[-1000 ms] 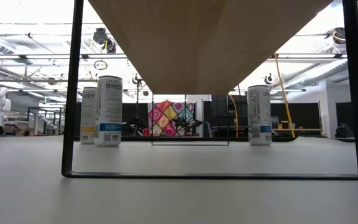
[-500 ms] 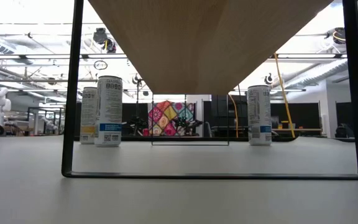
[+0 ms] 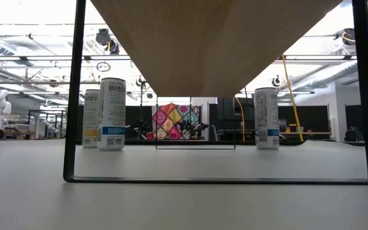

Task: Place canned beverage on shelf
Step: Put the blue soda can on the shelf aligned with the other red soda can

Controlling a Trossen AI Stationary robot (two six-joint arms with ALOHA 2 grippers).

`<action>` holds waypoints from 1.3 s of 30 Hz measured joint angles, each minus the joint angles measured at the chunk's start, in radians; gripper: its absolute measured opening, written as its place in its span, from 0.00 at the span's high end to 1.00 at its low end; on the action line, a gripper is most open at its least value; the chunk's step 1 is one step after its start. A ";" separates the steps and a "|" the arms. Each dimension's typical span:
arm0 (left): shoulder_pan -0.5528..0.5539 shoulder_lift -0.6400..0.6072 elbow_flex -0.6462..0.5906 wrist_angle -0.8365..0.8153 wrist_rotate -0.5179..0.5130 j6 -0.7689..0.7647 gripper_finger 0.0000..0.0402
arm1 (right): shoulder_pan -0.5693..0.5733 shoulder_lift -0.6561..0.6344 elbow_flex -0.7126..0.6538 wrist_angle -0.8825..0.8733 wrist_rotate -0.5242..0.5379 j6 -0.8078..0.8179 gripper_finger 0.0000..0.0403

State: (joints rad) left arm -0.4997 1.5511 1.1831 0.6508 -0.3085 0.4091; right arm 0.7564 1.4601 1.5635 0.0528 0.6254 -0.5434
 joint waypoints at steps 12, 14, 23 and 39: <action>0.001 0.006 0.000 -0.016 -0.024 0.014 0.35 | -0.003 0.002 0.000 -0.017 0.026 -0.001 0.56; 0.004 0.006 0.000 -0.021 -0.055 0.015 0.30 | -0.003 0.003 0.000 -0.031 0.058 0.001 0.56; 0.000 0.006 0.000 -0.061 -0.134 0.015 0.16 | -0.002 0.001 0.000 -0.103 0.111 0.026 0.57; -0.050 0.005 0.001 -0.097 -0.286 0.015 0.14 | -0.023 -0.134 -0.001 -0.500 0.128 0.346 0.57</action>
State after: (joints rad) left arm -0.5501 1.5566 1.1839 0.5541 -0.5946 0.4238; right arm 0.7334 1.3261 1.5623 -0.4474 0.7536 -0.1977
